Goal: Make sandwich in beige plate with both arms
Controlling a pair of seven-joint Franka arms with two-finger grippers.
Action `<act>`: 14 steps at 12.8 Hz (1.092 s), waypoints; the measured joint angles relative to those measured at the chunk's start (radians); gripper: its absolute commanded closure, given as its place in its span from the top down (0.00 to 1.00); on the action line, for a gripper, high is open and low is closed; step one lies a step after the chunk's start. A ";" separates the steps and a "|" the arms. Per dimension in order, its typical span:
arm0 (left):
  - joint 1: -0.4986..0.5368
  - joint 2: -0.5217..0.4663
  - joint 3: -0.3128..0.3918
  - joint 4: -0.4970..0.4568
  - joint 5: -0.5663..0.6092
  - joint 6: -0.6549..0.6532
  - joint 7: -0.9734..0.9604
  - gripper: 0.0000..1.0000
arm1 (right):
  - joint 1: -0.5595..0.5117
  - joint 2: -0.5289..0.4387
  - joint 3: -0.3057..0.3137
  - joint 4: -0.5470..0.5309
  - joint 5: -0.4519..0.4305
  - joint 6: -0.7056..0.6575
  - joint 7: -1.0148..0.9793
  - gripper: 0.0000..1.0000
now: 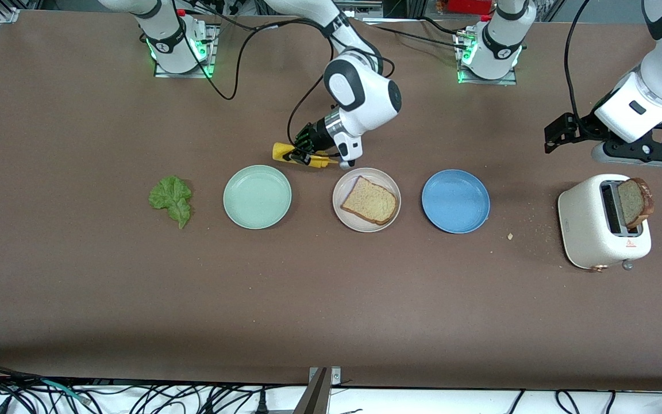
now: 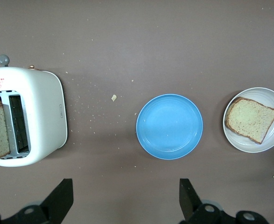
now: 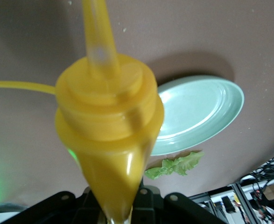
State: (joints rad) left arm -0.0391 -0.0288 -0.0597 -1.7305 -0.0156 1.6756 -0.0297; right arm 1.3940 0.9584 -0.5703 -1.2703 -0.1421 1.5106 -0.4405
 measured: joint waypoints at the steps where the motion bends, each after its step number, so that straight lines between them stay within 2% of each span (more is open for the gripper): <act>1: 0.000 0.000 0.000 0.000 0.000 0.000 0.000 1.00 | 0.000 0.022 -0.006 0.017 0.000 0.000 0.000 0.00; 10: 0.000 0.000 0.002 0.000 0.000 0.000 0.000 1.00 | 0.006 0.126 -0.045 0.087 -0.002 -0.005 -0.010 0.00; 12: 0.000 0.000 0.003 0.000 0.000 0.000 0.000 1.00 | -0.002 0.119 -0.048 0.098 -0.001 -0.006 -0.030 0.00; 14: 0.000 0.000 0.003 0.000 0.000 0.000 0.000 1.00 | -0.059 0.060 -0.009 0.101 -0.001 0.000 -0.056 0.00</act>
State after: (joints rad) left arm -0.0391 -0.0288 -0.0567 -1.7305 -0.0156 1.6754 -0.0302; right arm 1.3354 1.0187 -0.5796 -1.1696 -0.1433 1.5107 -0.4968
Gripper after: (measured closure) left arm 0.000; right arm 0.815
